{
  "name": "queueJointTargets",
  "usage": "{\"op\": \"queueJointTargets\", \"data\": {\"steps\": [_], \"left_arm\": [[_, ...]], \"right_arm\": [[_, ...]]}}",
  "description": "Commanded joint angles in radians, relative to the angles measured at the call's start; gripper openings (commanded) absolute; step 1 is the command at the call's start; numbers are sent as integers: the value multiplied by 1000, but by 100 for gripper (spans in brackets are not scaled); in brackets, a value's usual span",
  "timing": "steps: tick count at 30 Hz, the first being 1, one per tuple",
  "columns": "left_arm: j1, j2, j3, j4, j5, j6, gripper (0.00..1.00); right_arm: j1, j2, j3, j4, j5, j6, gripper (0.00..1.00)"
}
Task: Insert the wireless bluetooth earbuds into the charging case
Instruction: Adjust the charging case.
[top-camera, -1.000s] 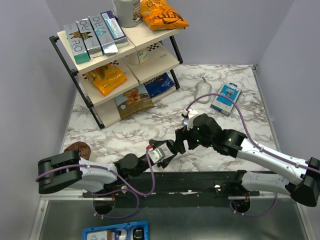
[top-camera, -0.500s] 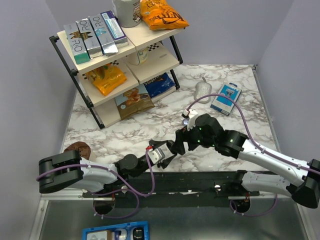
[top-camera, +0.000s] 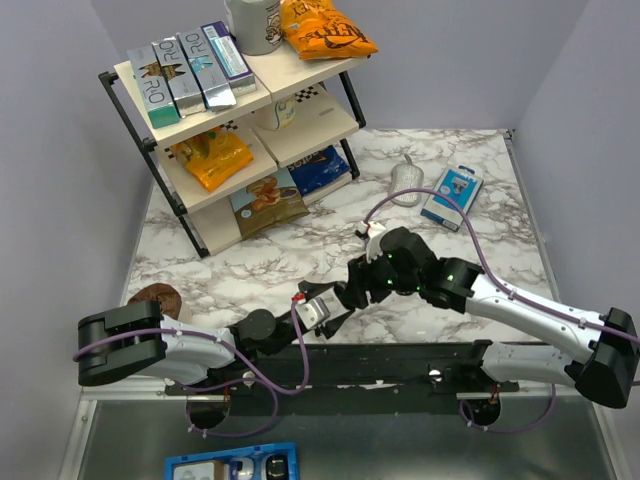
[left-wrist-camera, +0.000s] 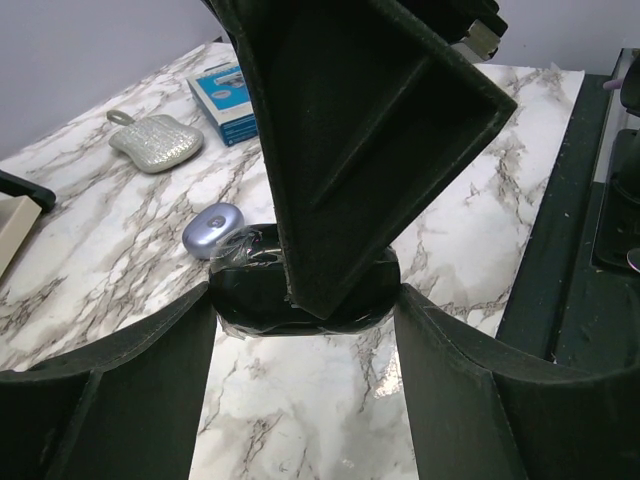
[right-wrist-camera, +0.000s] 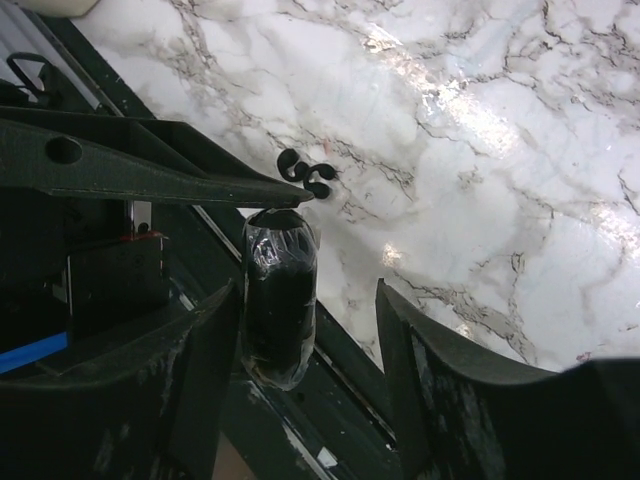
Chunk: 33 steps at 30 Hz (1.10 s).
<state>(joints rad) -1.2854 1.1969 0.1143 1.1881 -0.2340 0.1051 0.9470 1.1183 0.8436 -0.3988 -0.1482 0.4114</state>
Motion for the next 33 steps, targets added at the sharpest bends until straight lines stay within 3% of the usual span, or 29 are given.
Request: {"op": "queueJointTargets", "data": {"steps": [1, 7, 12, 16, 17, 20, 23, 33], "left_arm": [[-12, -10, -7, 54, -16, 4, 0], [-14, 1, -4, 61, -27, 2, 0], [-15, 21, -1, 84, -41, 4, 0], [-15, 35, 10, 90, -63, 4, 7], [-15, 38, 13, 94, -68, 5, 23], [-15, 59, 16, 110, -93, 10, 53], [-15, 81, 10, 162, -108, 19, 60], [-15, 121, 30, 186, -113, 42, 66]], "right_arm": [[-2, 12, -12, 32, -43, 0, 61], [-2, 17, -14, 51, -86, -2, 39], [-2, 18, -14, 51, -111, -6, 27], [-4, 6, -12, 48, -123, -8, 1], [-2, 2, -12, 46, -129, -13, 1], [-4, -26, -12, 40, -129, -13, 1], [-4, -44, -9, 28, -125, -6, 1], [-4, -52, -3, 17, -120, 23, 1]]}}
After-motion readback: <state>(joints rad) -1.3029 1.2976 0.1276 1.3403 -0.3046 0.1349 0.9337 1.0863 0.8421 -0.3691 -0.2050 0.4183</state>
